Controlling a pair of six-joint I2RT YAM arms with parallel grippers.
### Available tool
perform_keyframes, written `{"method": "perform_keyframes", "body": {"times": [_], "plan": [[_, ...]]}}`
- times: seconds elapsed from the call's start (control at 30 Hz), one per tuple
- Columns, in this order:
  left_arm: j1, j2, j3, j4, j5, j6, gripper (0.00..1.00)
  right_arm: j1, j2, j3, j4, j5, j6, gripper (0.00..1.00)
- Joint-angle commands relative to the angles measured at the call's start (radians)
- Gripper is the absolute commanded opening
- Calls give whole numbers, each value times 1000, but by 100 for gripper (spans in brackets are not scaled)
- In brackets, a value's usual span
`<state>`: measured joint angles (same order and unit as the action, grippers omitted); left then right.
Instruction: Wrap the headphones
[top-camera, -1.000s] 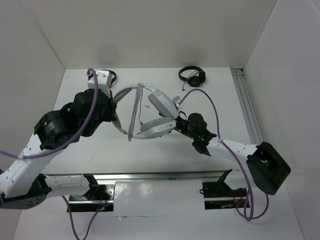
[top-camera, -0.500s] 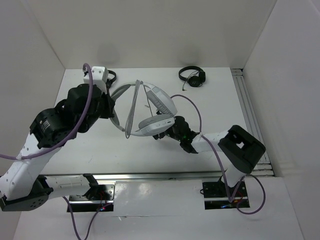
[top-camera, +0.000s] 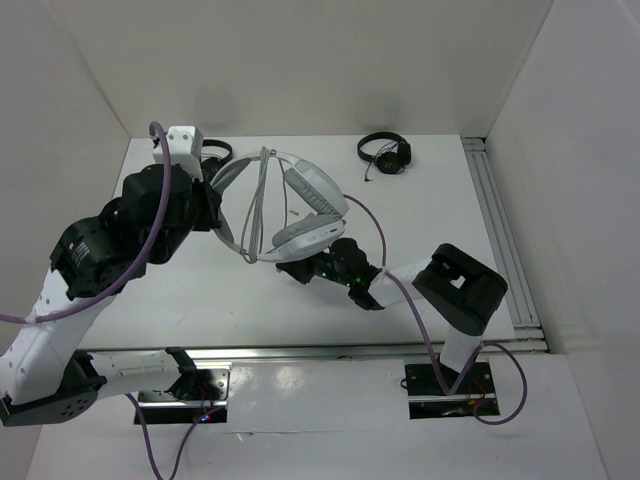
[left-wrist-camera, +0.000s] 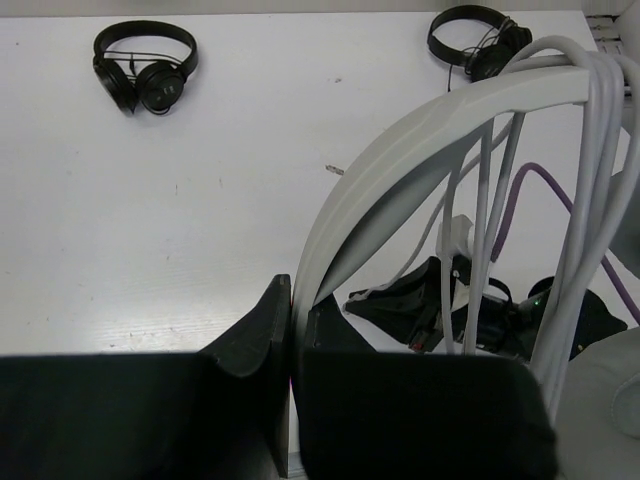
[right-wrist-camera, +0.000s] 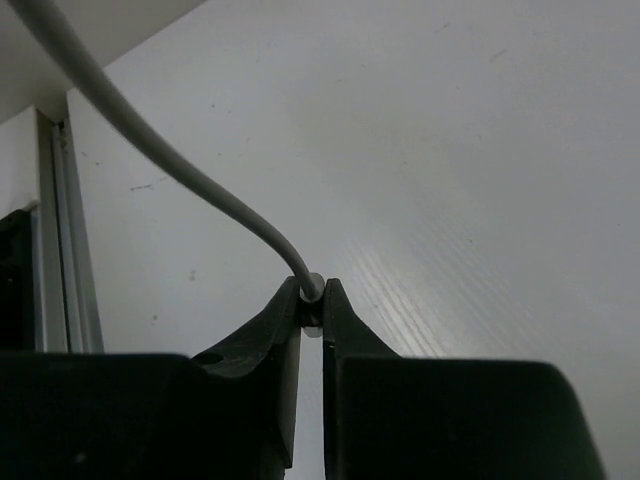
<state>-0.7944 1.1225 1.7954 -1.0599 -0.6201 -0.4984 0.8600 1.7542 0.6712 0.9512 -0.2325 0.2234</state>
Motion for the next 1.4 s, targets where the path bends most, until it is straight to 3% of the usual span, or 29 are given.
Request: {"method": "perform_keyframes", "body": {"times": [0.0,0.13,0.27,0.43,0.53,0.67,0.77,0.8,0.87,0.9,1.0,1.13,1.37], "plan": [[18,-23,28,149,-42,-70,0,17,-4,-11,152,7,37,0],[41,-23,-10,182,-138,-111,0,80,-60,-70,161,73,36,0],[160,55,-8,239,-168,-97,0,157,-120,-111,71,73,-4,0],[377,187,32,282,-20,-97,0,316,-214,-72,-135,133,-88,0],[469,212,4,322,45,-117,0,370,-249,-13,-271,82,-118,0],[449,221,-141,373,-65,-117,0,424,-298,106,-544,27,-192,0],[449,221,-250,403,-79,-85,0,497,-375,229,-724,172,-297,0],[449,221,-311,403,-79,-85,0,510,-390,267,-858,198,-324,0],[449,232,-367,448,-8,33,0,537,-412,404,-1000,312,-425,0],[440,232,-422,468,94,82,0,537,-421,444,-1111,365,-458,0],[380,243,-517,486,153,185,0,537,-412,583,-1283,543,-565,0],[319,211,-582,486,218,228,0,547,-401,657,-1374,738,-640,0],[180,71,-749,583,454,415,0,557,-531,496,-1172,1051,-823,0]]}}
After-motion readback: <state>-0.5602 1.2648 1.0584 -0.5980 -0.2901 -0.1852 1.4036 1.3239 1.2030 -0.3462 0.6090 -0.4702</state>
